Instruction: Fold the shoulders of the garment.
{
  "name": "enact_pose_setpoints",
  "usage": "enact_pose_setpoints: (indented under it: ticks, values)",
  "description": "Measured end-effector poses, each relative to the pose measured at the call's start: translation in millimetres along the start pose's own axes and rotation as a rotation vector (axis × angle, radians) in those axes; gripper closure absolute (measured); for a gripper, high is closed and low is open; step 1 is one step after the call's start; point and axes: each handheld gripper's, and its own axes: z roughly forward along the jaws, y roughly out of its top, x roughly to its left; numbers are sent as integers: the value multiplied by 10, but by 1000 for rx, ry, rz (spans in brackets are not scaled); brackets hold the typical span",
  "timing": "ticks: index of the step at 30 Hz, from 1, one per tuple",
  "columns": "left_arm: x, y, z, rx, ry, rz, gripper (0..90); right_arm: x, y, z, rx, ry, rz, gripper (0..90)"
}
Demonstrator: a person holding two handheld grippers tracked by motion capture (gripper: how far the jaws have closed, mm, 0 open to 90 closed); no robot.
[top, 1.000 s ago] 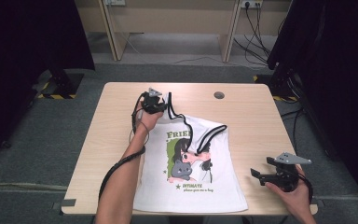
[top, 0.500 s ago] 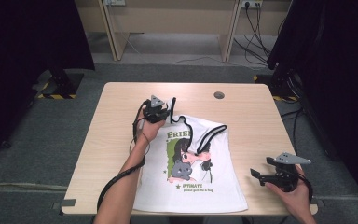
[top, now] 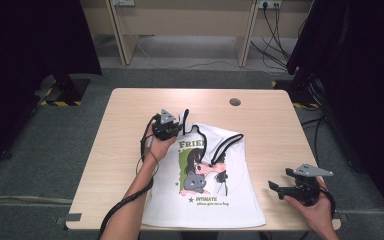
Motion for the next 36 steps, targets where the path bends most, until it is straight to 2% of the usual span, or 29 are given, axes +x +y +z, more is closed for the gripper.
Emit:
enact_pose_setpoints:
  ticks: [2,7,8,10,11,13,18,19,20,21,22,23,24,25,26,27,28,29,31,34,36]
  values:
    - [-20,-61,-73,-3,2,-1,825,1,0,0,0,0,-2,123]
    - [-41,-105,-122,-4,4,8,815,5,1,3,3,-1,-6,122]
    - [-76,-145,-160,0,-3,22,815,5,1,3,3,-1,-6,122]
    - [-76,-145,-160,0,-3,22,811,8,1,3,4,-5,-9,122]
    - [-126,-193,-186,18,-21,42,811,8,1,3,4,-5,-9,122]
    - [-143,-234,-204,26,-28,51,811,8,2,4,5,-7,-6,122]
    - [-133,-262,-225,27,-38,48,793,10,3,7,6,-9,-8,123]
    - [-109,-237,-228,19,-39,40,793,10,3,7,6,-9,-8,123]
    - [-109,-237,-228,19,-39,40,756,10,3,7,6,-9,-8,123]
    - [-75,-176,-190,19,-28,28,756,7,5,11,10,-6,-4,122]
    - [-75,-176,-190,19,-28,28,680,7,5,11,10,-6,-4,122]
    - [-75,-176,-190,19,-28,28,680,6,5,11,11,-5,-5,122]
    - [-12,-85,-108,29,-17,-6,680,6,5,11,11,-5,-5,122]
    - [-12,-85,-108,29,-17,-6,617,6,5,11,11,-5,-5,122]
    - [-12,-85,-108,29,-17,-6,617,5,3,7,7,-4,-3,122]
    - [44,-2,-1,48,-19,-34,617,5,3,7,7,-4,-3,122]
    - [44,-2,-1,48,-19,-34,560,5,3,7,7,-4,-3,122]
    - [110,56,114,92,-28,-71,560,-1,2,5,6,-2,2,122]
    - [110,56,114,92,-28,-71,534,-3,3,5,6,-1,3,122]
    - [184,72,252,153,-47,-115,522,-4,1,2,3,1,3,122]
    - [182,56,300,184,-71,-118,533,-6,1,1,2,3,6,122]
